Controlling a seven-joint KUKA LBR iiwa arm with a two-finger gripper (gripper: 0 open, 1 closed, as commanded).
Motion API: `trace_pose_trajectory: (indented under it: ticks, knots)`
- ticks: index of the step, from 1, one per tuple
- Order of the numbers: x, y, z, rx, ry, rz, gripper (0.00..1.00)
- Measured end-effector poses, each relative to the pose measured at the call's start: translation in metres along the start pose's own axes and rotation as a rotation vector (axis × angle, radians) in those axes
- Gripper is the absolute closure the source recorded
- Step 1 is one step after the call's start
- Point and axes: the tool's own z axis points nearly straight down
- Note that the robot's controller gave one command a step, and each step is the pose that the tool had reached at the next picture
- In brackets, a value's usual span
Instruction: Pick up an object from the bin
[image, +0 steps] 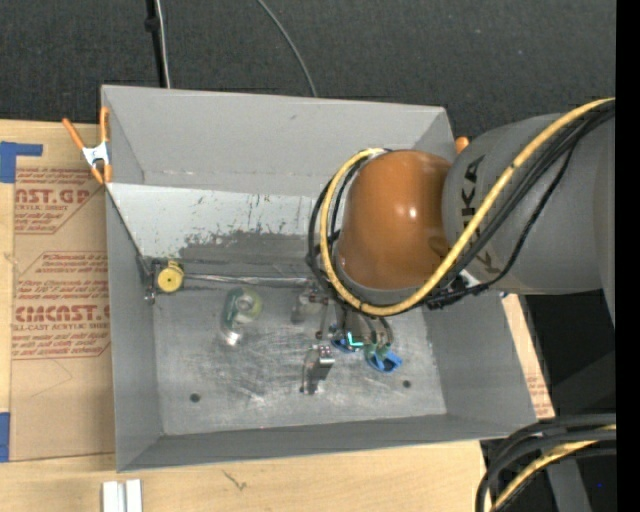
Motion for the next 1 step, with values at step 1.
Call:
trace_pose_trajectory:
  ticks: [1]
  knots:
    - [-0.0143,-0.1269,0.0519,0.004,-0.004,0.067,0.00]
